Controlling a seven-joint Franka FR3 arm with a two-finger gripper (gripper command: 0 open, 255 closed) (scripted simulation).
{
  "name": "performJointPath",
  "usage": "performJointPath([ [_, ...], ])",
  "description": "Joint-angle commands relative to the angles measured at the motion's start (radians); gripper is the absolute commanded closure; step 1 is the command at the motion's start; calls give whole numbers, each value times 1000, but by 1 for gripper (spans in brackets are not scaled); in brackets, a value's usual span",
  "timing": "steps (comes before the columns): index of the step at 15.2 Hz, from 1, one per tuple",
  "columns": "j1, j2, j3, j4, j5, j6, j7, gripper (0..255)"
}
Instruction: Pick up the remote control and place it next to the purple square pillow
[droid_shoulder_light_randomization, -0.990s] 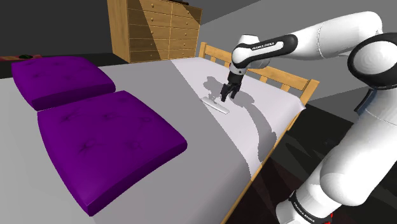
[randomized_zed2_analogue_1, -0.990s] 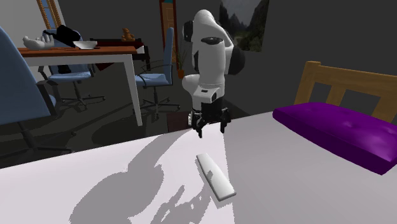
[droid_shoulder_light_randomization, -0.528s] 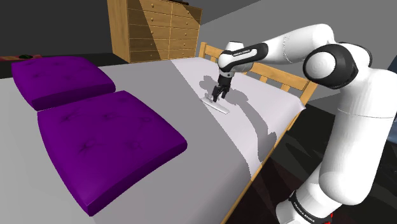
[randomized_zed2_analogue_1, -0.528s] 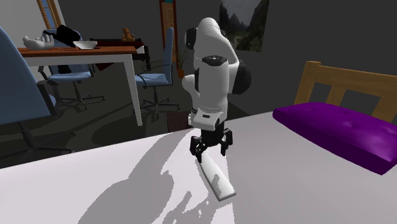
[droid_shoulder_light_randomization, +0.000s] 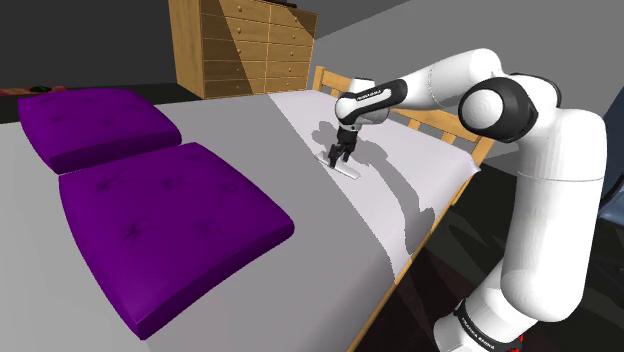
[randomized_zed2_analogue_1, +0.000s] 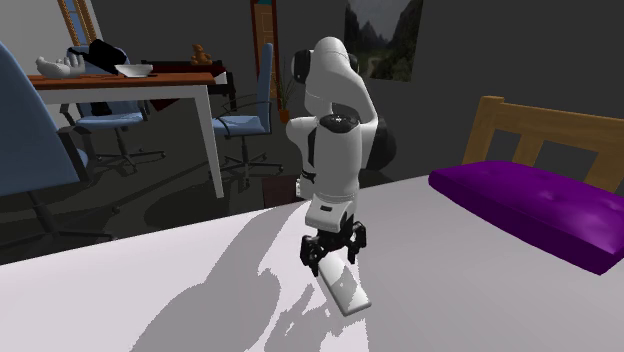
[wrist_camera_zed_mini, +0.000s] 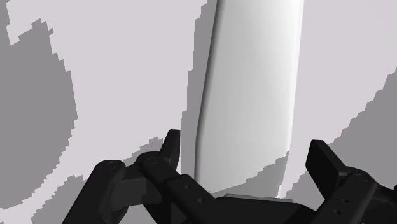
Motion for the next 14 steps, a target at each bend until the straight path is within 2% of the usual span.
performJointPath([
  [1, -1, 10, 1, -5, 3, 16, -2, 0],
  [8, -1, 10, 1, -5, 3, 16, -2, 0],
  [9, -1, 10, 1, -5, 3, 16, -2, 255],
  [14, -1, 10, 1, -5, 3, 16, -2, 255],
])
